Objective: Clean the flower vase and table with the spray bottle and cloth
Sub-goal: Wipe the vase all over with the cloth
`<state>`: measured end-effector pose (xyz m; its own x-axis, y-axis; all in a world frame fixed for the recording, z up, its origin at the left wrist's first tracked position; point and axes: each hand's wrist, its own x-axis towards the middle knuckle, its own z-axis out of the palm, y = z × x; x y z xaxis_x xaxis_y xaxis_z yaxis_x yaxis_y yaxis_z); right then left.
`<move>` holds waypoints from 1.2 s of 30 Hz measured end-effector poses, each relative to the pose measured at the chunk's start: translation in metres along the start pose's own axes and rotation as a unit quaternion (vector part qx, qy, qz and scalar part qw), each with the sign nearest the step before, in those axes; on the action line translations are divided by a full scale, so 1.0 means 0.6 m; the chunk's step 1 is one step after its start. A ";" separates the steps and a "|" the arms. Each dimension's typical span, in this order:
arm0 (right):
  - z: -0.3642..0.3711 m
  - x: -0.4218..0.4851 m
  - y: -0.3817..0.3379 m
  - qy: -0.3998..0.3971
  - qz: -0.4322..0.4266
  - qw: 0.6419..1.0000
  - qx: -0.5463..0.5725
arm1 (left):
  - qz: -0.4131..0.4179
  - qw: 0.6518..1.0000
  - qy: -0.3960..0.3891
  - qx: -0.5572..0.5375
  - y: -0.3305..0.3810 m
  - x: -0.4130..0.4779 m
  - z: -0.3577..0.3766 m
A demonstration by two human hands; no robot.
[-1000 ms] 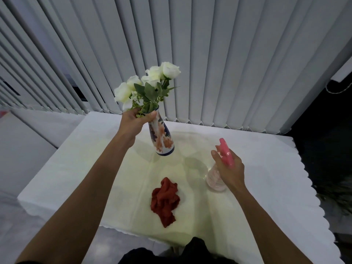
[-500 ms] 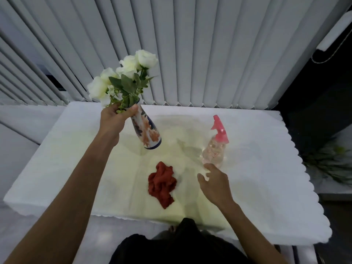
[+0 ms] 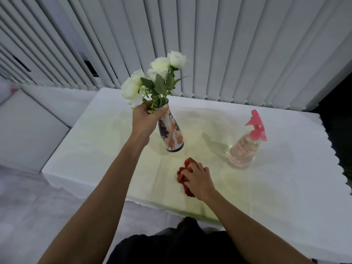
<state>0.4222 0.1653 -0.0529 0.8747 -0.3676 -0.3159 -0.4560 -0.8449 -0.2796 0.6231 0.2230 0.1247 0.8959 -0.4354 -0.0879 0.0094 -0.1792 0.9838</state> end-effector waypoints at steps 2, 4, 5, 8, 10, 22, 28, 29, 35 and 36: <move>0.006 -0.010 0.019 0.067 0.029 0.991 0.112 | 0.005 1.000 0.016 0.005 0.008 0.002 -0.008; -0.017 -0.022 0.021 0.125 0.100 0.922 0.353 | 0.011 0.999 0.034 0.013 0.019 0.004 -0.011; -0.039 -0.031 0.016 0.151 0.129 0.866 0.458 | 0.015 0.999 0.042 0.014 0.024 0.004 -0.011; -0.121 -0.049 -0.015 0.258 0.126 0.746 0.601 | 0.021 0.998 0.059 0.019 0.040 0.002 -0.005; -0.160 -0.051 -0.046 0.282 0.093 0.720 0.627 | 0.034 0.997 0.068 0.031 0.052 0.000 0.002; -0.222 0.004 -0.083 0.325 0.165 0.708 0.605 | 0.079 0.994 0.066 0.031 0.117 -0.025 0.052; -0.219 -0.019 -0.097 0.383 0.028 0.794 0.471 | 0.096 0.991 0.085 0.041 0.127 -0.038 0.075; -0.215 -0.018 -0.089 0.383 0.027 0.787 0.483 | 0.099 0.991 0.079 0.045 0.128 -0.039 0.076; -0.252 0.001 -0.046 0.329 0.192 0.673 0.634 | 0.099 0.991 0.079 0.039 0.128 -0.043 0.084; -0.257 -0.005 -0.053 0.355 0.181 0.679 0.616 | 0.092 0.991 0.087 0.032 0.125 -0.043 0.086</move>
<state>0.4594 0.1335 0.0971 0.3277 -0.9291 -0.1714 -0.0699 0.1570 -0.9851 0.5779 0.1753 0.1929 0.9426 -0.3089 0.1268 -0.1854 -0.1684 0.9681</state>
